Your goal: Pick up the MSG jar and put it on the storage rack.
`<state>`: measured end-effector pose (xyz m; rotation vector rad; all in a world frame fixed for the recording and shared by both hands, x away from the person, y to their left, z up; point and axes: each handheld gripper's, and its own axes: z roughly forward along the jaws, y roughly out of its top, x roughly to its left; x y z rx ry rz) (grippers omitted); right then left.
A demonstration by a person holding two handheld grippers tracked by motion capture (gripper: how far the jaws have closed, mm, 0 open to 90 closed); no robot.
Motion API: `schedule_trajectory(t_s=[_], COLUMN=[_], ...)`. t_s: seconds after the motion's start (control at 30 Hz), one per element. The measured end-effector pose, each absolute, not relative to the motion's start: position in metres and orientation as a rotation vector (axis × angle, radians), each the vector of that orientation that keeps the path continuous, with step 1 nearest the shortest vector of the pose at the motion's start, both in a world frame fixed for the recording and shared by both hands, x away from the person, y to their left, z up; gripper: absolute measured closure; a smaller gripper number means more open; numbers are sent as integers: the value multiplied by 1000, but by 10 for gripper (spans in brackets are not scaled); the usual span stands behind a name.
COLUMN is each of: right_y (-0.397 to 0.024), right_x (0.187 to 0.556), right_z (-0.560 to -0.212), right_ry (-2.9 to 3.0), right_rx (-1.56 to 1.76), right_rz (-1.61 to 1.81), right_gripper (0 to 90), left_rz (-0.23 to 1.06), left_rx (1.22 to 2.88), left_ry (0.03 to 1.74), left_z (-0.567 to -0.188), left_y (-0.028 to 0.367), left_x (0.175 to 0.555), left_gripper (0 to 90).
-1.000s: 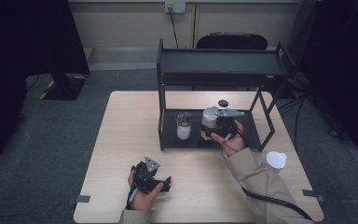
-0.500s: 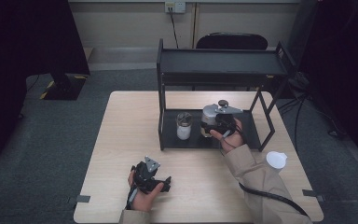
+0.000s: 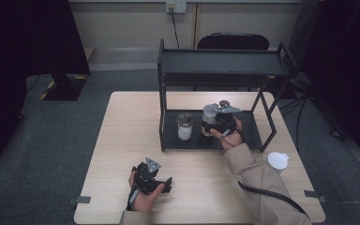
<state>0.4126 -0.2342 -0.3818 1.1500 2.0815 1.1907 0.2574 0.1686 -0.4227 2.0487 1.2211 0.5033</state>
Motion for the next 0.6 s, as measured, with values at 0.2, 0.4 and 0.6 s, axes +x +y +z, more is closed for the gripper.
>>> schedule_trajectory(t_s=[0.2,0.4,0.6], right_y=[-232,-230,-231], right_x=[415,416,417], right_z=[-382,-385,-385], right_ry=[2085,2080,2082], right_rx=[1137,1135,1125], right_rz=[1175,1161,1162], right_gripper=[303,302,302], left_rz=[503,503,503], left_rx=[2048,2049,2049], left_ry=[1221,1221,1221], left_z=[-423,-423,-423], left_y=[169,169,169], left_x=[257,257,257], left_gripper=[0,0,0])
